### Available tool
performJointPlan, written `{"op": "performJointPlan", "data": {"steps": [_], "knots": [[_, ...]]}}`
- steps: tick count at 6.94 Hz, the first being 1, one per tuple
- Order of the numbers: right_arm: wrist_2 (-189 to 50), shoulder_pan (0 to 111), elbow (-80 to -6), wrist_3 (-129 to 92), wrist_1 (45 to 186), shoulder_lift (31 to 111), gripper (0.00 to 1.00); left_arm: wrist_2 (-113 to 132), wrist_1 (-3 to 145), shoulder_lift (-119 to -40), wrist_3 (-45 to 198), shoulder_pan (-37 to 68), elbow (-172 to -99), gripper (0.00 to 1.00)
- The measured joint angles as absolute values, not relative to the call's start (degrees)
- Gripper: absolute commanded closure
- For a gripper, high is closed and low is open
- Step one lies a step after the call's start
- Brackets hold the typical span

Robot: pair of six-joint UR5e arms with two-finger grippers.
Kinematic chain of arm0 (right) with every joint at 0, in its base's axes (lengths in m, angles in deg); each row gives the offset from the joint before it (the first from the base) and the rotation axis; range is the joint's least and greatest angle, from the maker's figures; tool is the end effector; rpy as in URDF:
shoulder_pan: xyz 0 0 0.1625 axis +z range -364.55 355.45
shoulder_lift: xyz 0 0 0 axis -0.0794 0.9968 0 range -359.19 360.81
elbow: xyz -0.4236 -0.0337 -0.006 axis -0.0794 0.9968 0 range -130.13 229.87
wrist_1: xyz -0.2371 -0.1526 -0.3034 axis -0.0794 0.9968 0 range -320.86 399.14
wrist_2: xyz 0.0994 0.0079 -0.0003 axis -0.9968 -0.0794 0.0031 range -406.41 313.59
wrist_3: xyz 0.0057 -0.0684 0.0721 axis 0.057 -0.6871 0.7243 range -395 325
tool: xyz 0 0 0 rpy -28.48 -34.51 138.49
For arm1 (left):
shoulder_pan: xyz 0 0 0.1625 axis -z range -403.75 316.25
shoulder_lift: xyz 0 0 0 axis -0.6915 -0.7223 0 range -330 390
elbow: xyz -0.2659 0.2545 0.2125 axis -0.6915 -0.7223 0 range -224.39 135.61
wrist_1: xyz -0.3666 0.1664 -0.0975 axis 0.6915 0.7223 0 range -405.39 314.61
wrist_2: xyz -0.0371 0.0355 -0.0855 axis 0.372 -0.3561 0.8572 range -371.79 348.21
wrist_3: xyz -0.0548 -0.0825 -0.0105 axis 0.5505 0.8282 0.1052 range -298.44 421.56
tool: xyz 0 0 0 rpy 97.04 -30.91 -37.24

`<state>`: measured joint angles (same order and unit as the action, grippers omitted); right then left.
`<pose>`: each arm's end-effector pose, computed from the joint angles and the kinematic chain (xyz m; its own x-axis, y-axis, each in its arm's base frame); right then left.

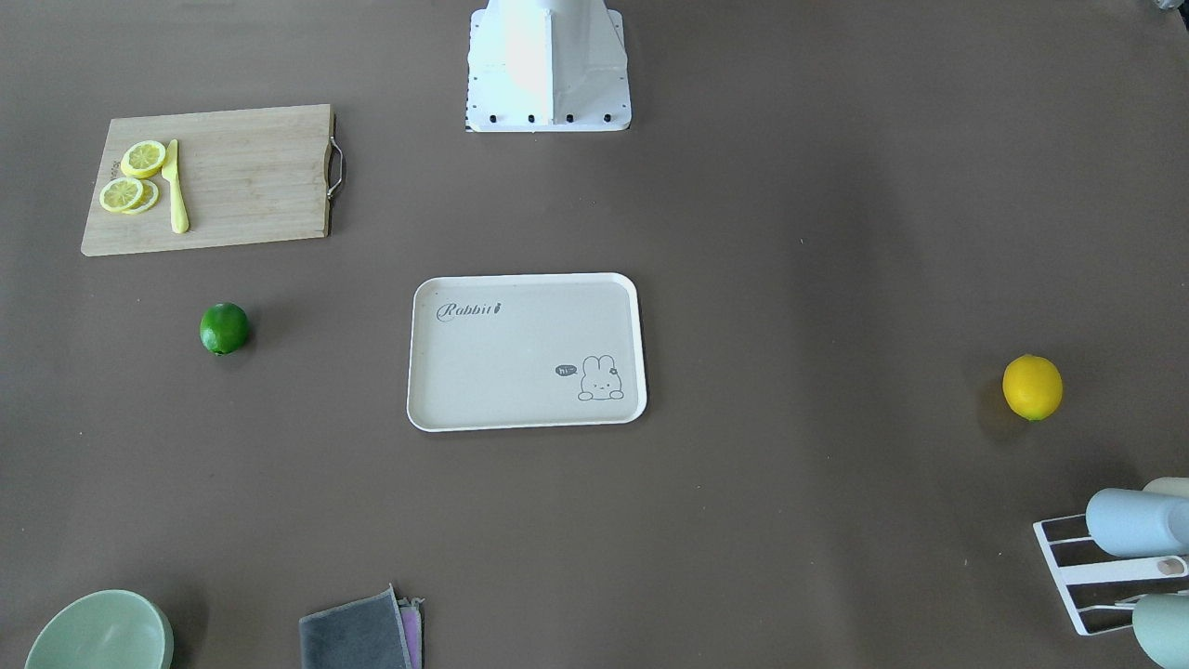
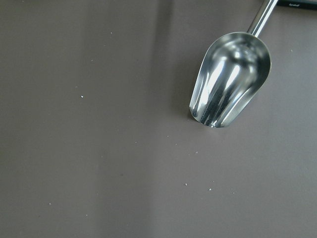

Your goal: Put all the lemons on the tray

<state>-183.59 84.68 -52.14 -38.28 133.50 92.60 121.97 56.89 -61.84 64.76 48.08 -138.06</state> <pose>0.0538 -0.4795 0.5748 0.6768 -0.1408 0.7225 0.0522 0.9882 0.1437 -0.0811 -0.5186 0.5877 0.7258 0.1346 -0.6746 0.0711 0.9607 0.2682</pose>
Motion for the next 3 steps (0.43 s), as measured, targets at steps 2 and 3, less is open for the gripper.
{"op": "performJointPlan", "data": {"steps": [2,3], "knots": [[-183.96,84.09,-53.16,-37.85,133.42,91.51,0.00,122.00,59.24,-61.16,64.65,48.08,-138.40,0.02],[-184.02,82.53,-54.30,-36.77,133.40,90.78,0.00,121.95,60.92,-61.05,64.81,48.07,-138.49,0.02]]}}
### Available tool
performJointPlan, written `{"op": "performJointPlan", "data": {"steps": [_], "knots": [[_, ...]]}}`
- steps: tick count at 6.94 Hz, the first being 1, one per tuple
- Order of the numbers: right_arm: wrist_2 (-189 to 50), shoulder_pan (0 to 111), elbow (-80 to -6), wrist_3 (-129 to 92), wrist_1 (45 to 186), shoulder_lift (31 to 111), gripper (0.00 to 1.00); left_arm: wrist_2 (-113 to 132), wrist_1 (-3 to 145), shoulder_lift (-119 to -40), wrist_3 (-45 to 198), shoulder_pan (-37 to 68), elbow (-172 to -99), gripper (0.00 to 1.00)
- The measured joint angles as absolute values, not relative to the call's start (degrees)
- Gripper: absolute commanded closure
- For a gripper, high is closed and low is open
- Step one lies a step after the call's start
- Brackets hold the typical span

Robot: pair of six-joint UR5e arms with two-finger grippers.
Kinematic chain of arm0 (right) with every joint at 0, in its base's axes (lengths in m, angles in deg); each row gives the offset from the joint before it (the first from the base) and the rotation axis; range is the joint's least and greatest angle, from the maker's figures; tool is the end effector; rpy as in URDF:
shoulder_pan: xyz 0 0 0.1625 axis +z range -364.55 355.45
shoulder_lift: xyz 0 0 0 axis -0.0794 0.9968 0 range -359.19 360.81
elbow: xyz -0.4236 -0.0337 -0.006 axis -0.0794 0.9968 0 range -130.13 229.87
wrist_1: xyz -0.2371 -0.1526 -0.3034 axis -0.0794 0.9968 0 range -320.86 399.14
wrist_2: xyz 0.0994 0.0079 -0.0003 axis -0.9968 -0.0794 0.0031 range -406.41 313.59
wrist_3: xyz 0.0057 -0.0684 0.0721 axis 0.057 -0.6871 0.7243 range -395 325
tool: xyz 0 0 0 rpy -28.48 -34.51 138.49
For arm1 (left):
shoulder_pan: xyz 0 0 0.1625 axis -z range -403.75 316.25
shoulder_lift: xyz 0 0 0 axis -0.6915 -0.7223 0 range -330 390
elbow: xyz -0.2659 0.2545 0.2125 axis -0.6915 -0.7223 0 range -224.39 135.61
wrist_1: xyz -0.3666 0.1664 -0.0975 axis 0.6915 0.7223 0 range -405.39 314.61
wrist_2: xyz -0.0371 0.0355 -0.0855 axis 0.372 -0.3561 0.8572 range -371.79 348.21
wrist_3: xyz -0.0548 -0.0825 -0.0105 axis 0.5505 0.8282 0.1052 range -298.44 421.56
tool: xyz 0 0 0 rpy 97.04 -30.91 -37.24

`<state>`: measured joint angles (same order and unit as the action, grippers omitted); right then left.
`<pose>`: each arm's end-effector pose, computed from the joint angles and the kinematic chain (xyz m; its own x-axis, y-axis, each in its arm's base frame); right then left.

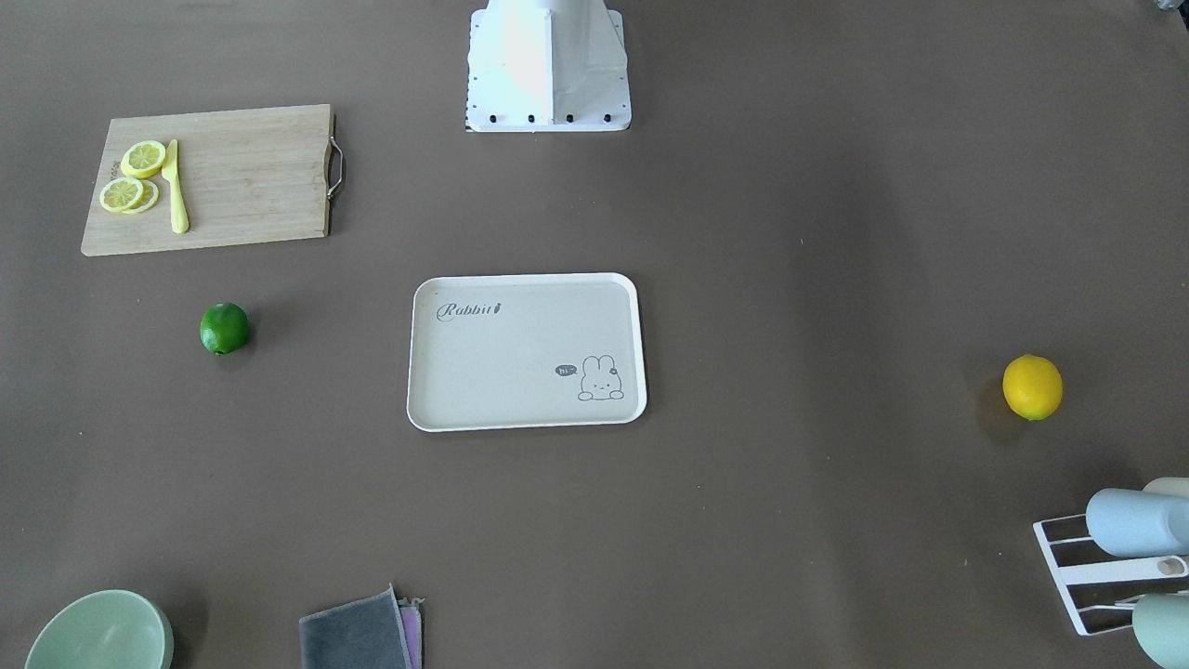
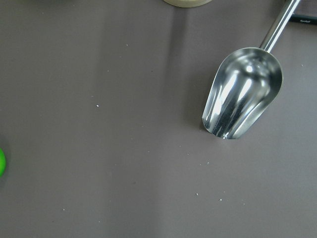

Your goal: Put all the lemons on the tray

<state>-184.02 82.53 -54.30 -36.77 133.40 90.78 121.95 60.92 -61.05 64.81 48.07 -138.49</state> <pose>0.0347 -0.4926 0.5401 0.6650 -0.1920 0.7217 0.0708 0.9782 0.1950 -0.0809 -0.5152 0.5827 0.7273 0.1767 -0.6632 0.0710 0.9418 0.3287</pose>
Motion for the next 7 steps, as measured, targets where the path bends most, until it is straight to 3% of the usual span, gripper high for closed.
{"op": "performJointPlan", "data": {"steps": [7], "knots": [[-176.69,63.98,-61.73,-8.41,129.12,85.79,0.00,121.62,70.72,-61.88,89.14,37.32,-139.08,0.02]]}}
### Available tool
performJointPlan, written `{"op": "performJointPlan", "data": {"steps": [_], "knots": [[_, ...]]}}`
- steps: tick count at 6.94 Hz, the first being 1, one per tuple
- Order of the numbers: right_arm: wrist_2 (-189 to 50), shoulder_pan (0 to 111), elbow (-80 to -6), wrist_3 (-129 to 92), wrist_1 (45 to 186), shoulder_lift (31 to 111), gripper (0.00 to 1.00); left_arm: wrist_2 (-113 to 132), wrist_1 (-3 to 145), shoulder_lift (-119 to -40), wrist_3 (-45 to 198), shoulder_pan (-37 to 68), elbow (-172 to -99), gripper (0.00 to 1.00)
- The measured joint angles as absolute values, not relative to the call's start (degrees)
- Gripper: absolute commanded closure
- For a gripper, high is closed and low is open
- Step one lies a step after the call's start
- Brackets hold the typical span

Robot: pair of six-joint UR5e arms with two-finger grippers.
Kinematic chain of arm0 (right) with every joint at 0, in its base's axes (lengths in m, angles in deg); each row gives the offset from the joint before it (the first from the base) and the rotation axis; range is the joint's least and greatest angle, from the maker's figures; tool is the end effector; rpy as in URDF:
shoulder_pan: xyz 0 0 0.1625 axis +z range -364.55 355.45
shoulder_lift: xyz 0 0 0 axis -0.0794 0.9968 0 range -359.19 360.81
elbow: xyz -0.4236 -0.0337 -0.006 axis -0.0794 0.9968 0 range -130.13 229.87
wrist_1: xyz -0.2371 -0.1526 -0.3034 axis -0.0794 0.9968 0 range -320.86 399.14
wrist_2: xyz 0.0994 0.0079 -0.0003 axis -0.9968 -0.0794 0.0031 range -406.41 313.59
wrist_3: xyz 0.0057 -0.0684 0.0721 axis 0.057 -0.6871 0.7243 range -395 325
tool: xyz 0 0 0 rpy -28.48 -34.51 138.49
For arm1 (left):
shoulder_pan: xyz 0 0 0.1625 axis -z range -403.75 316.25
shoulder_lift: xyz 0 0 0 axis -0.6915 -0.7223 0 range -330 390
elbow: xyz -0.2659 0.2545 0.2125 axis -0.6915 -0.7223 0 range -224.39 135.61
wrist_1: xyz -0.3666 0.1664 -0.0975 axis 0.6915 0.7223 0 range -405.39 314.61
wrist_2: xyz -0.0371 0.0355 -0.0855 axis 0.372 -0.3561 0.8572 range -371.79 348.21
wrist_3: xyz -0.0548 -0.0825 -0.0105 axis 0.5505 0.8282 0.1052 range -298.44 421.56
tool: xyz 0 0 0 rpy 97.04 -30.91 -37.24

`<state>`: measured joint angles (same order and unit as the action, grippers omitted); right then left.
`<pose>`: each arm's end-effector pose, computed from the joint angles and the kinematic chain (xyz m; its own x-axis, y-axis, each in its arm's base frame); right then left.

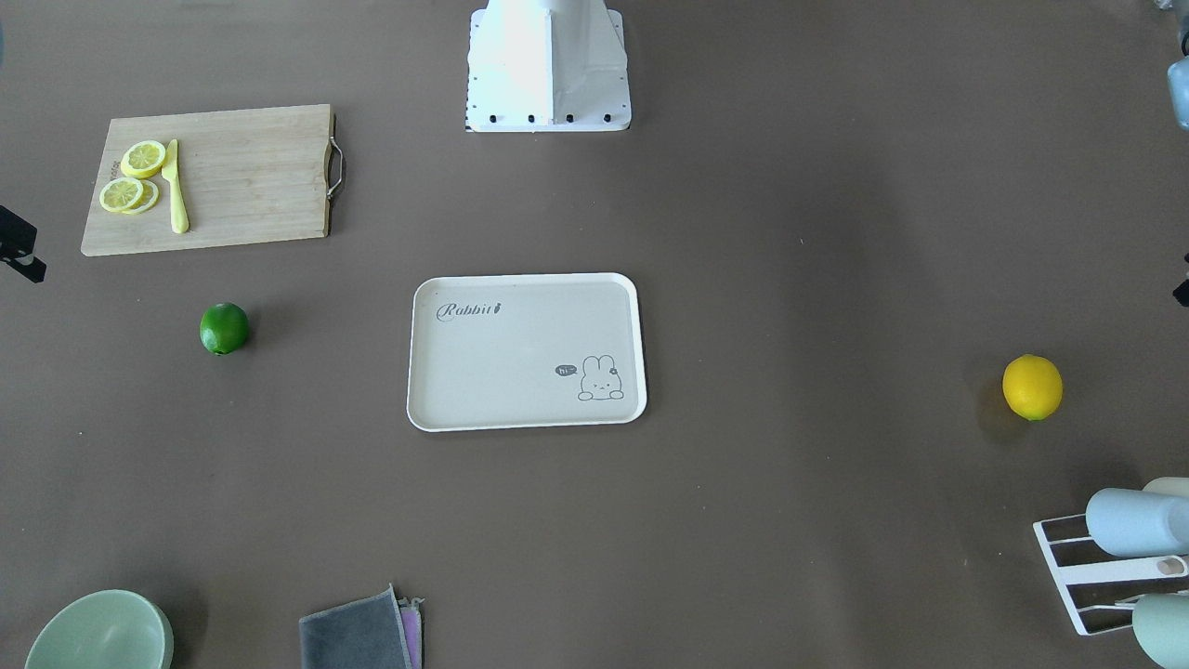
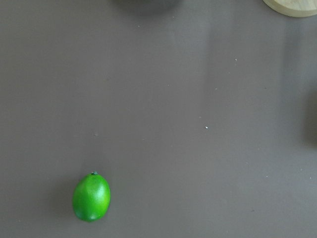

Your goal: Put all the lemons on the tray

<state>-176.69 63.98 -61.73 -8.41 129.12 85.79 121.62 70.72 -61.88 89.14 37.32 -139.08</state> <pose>-0.1229 -0.5007 0.4333 0.6865 -0.1187 0.7174 0.0223 0.9896 0.1423 0.0176 -0.5303 0.5495 0.6455 0.0398 -0.7627 0.1899 0.9589 0.2108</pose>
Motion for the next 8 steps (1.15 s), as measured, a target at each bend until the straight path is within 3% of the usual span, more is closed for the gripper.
{"op": "performJointPlan", "data": {"steps": [4,8], "knots": [[-164.67,48.38,-58.73,10.80,111.60,88.14,0.00,121.63,71.91,-64.00,92.08,34.97,-137.79,0.02],[-160.49,40.80,-48.53,17.98,98.51,85.77,0.00,121.63,71.97,-64.47,91.61,34.91,-137.24,0.02]]}}
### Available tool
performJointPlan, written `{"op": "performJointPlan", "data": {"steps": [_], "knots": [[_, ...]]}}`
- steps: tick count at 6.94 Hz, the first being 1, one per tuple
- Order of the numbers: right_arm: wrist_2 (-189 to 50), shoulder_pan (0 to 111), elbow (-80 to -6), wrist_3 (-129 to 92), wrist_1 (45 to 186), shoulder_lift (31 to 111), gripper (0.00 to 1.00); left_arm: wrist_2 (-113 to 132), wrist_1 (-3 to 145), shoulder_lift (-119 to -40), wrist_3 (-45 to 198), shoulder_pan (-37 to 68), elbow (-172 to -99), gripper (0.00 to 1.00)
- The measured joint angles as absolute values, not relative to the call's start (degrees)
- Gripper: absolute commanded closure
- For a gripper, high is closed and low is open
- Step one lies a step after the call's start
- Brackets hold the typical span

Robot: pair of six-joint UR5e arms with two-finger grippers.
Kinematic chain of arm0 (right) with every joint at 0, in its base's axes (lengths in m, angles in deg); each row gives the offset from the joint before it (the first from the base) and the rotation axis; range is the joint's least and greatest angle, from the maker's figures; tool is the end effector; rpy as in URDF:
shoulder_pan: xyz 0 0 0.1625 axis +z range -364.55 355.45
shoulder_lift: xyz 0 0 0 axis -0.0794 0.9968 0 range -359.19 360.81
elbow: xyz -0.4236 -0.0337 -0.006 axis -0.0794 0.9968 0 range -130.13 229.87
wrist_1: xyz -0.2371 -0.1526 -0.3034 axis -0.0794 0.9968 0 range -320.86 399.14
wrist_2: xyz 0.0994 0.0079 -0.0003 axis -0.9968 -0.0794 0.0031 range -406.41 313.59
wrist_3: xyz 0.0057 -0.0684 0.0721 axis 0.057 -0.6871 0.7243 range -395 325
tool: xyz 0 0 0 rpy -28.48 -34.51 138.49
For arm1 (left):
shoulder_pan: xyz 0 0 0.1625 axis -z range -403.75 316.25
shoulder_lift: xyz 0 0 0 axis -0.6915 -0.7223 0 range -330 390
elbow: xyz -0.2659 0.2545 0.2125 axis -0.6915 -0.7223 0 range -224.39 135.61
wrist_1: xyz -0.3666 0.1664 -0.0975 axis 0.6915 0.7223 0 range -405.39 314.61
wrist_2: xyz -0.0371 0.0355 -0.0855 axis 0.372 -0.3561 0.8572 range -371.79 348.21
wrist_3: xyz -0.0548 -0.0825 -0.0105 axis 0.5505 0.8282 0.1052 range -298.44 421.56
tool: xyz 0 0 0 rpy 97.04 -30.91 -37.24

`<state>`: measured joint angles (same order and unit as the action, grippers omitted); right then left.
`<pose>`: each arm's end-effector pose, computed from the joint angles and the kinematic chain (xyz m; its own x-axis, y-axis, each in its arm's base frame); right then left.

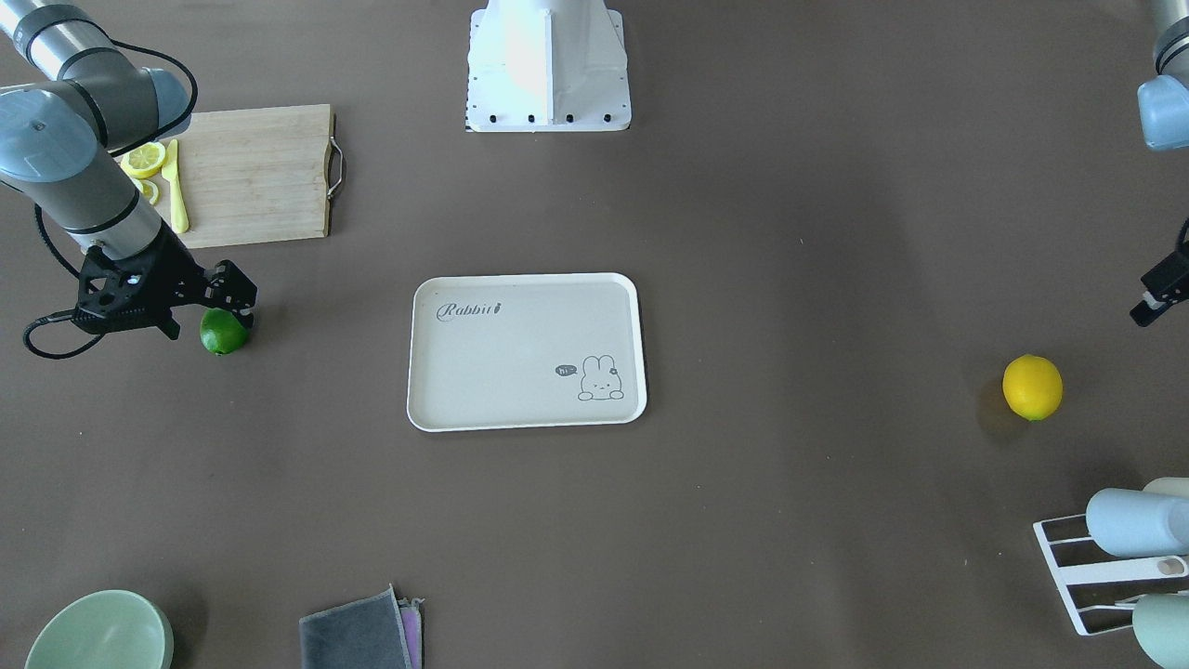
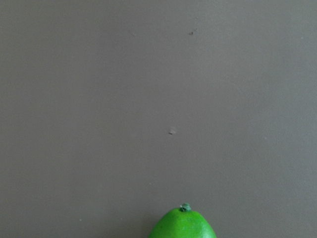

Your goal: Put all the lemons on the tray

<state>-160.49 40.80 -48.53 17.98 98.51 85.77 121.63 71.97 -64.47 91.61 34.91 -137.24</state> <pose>-0.3231 -0.4590 0.4906 0.6742 -0.0998 0.7318 -0.0553 0.9812 0.1848 0.0436 -0.5474 0.5390 0.6308 0.0517 -0.7742 0.1782 0.9614 0.2094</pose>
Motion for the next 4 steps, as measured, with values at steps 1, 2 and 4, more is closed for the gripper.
{"op": "performJointPlan", "data": {"steps": [1,2,4], "knots": [[-160.13,40.18,-47.48,18.23,98.01,85.56,0.02,121.63,72.01,-64.51,91.56,34.91,-137.21,0.02],[-159.88,39.84,-46.84,18.32,97.88,85.54,0.62,121.63,72.03,-64.64,91.54,34.91,-137.18,0.02],[-160.13,39.69,-46.66,18.41,98.23,85.63,1.00,121.63,72.04,-64.87,91.47,34.91,-137.07,0.02]]}}
